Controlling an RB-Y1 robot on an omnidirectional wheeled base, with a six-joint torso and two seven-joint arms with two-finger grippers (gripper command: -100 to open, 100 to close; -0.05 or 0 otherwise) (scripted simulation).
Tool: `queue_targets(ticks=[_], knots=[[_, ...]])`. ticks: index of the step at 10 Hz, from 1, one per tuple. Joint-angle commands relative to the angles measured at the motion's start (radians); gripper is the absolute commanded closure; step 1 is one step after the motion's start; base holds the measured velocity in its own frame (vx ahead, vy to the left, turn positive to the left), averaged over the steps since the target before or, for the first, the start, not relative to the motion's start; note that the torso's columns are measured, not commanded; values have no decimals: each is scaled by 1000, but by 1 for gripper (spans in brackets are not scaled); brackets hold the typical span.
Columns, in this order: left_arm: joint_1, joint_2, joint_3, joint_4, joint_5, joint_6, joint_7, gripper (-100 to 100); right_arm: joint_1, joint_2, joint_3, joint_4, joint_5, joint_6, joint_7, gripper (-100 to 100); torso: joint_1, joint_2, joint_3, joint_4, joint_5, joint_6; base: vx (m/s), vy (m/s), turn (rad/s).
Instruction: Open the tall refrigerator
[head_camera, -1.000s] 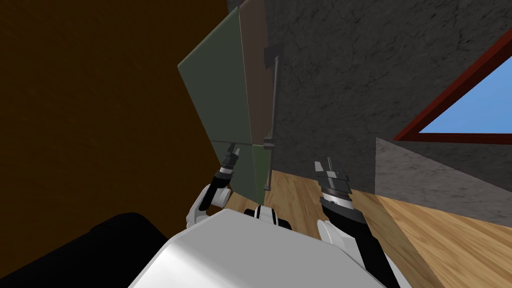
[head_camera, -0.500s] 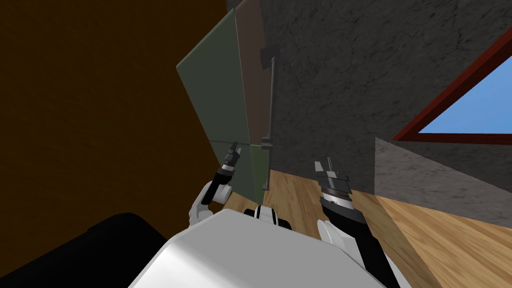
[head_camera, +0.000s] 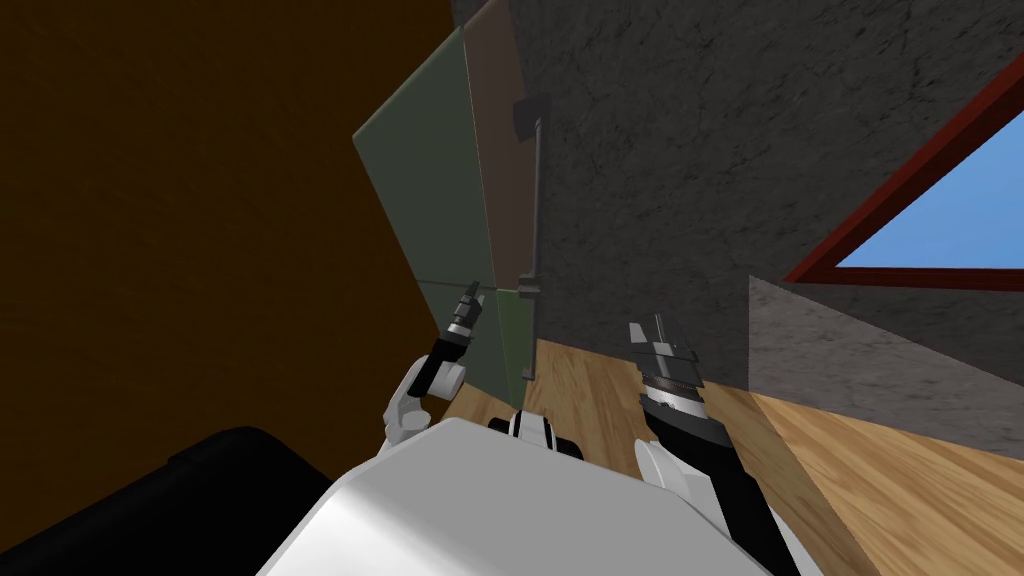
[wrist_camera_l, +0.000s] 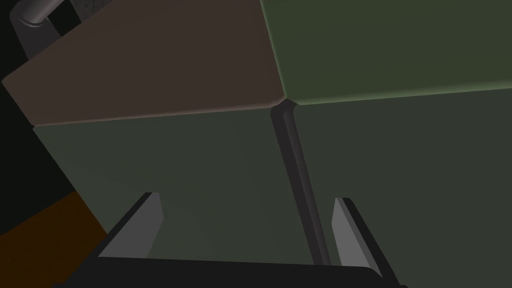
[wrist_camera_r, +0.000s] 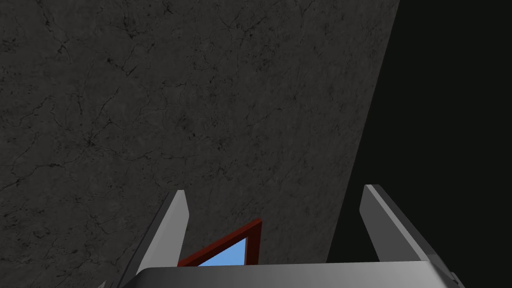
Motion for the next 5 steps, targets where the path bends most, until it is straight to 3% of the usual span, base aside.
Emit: queue_targets(ticks=[1, 5], knots=[[-28, 2, -3, -1, -3, 71, 3, -100, 0, 0, 0, 0, 0, 0, 0, 0, -1, -2, -1, -1, 0, 0, -4, -35, 14], [-70, 2, -5, 0, -7, 170, 6, -100, 0, 0, 0, 0, 0, 0, 0, 0, -6, -8, -5, -4, -2, 4, 0, -34, 16]])
